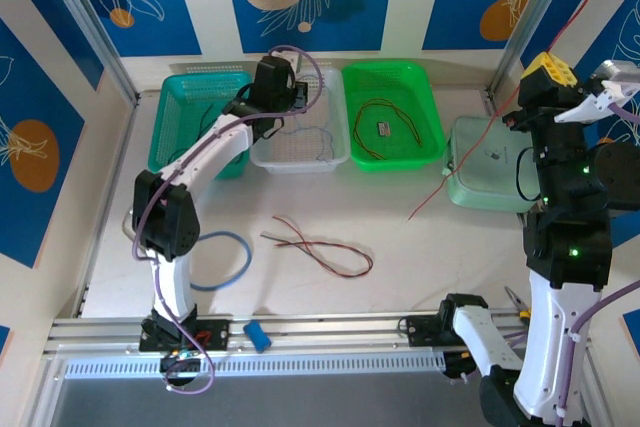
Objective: Untangle the cables
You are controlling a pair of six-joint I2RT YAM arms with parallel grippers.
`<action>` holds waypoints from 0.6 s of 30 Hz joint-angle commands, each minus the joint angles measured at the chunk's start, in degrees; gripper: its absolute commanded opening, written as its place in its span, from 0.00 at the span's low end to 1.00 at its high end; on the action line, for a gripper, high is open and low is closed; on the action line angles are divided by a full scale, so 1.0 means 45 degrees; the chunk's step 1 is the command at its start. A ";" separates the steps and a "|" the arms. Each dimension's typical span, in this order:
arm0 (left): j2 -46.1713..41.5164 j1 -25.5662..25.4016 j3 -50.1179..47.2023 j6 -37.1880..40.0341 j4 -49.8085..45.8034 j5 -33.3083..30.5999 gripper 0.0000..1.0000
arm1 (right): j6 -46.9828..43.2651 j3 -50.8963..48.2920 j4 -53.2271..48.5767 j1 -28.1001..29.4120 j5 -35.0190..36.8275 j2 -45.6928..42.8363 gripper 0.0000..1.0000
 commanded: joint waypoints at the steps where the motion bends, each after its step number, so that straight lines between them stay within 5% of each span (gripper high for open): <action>1: 0.0560 0.0415 0.0058 -0.0907 -0.0477 -0.0022 0.00 | -0.0072 0.0380 0.0031 0.0092 -0.0027 -0.0095 0.00; 16: 0.4146 0.1053 0.2154 -0.2539 -0.3753 0.0597 0.00 | 0.0246 0.0694 -0.0106 0.0220 -0.0340 0.0112 0.00; 17: 0.4277 0.1053 0.2303 -0.2601 -0.3984 0.0513 0.01 | 0.0250 0.0703 -0.0106 0.0230 -0.0356 0.0122 0.00; 18: 0.4429 0.1065 0.2491 -0.2632 -0.4203 0.0492 0.16 | 0.0275 0.0732 -0.0106 0.0230 -0.0369 0.0136 0.00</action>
